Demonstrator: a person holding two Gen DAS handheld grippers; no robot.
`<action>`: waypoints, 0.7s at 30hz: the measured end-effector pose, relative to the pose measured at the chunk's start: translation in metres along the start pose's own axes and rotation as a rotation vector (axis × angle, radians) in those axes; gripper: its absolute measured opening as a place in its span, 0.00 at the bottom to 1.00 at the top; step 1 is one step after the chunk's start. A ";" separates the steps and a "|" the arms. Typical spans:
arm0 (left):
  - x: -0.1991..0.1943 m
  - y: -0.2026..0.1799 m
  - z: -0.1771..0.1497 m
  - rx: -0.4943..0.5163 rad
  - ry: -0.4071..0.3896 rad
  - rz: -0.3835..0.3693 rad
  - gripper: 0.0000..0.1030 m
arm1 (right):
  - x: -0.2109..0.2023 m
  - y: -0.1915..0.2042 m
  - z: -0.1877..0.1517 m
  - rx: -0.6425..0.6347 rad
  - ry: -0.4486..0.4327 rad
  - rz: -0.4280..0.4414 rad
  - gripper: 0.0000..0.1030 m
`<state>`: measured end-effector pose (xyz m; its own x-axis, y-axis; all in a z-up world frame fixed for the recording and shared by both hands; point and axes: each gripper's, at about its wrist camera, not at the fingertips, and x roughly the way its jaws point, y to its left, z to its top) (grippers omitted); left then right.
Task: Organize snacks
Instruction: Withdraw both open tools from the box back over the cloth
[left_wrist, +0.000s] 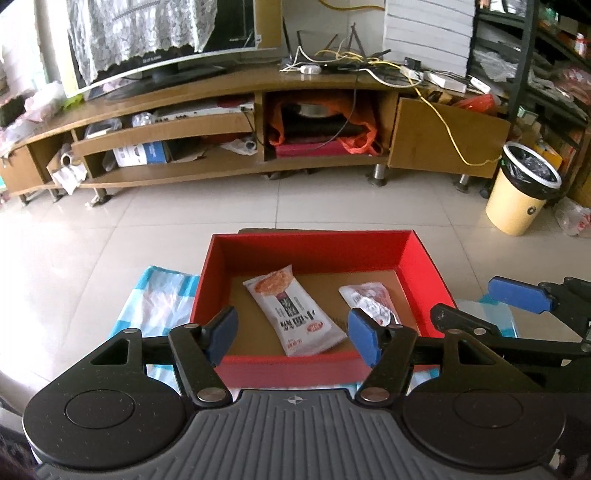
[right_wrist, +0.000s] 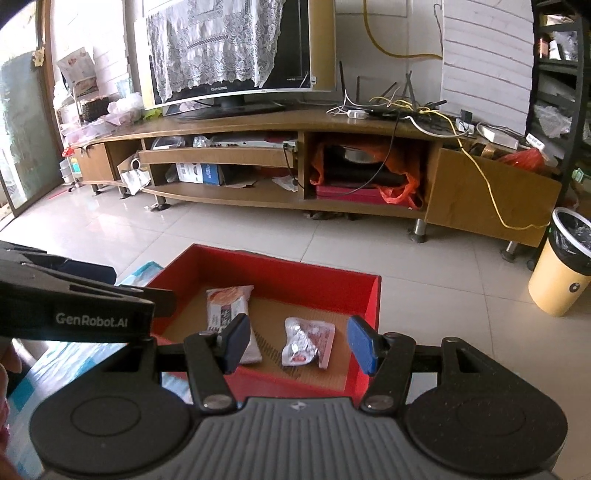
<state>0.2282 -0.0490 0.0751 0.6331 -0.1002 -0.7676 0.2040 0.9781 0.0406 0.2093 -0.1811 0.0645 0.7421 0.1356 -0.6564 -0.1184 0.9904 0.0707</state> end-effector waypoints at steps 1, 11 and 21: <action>-0.002 0.000 -0.003 0.003 0.000 -0.001 0.71 | -0.004 0.001 -0.003 0.000 0.002 0.002 0.55; -0.026 -0.001 -0.042 0.045 0.029 -0.011 0.71 | -0.031 0.016 -0.037 -0.034 0.051 0.027 0.55; -0.040 0.003 -0.095 0.134 0.103 -0.046 0.70 | -0.050 0.036 -0.086 -0.072 0.139 0.093 0.55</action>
<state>0.1325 -0.0247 0.0447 0.5421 -0.1183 -0.8319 0.3331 0.9392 0.0835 0.1113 -0.1539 0.0351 0.6282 0.2171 -0.7471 -0.2328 0.9687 0.0857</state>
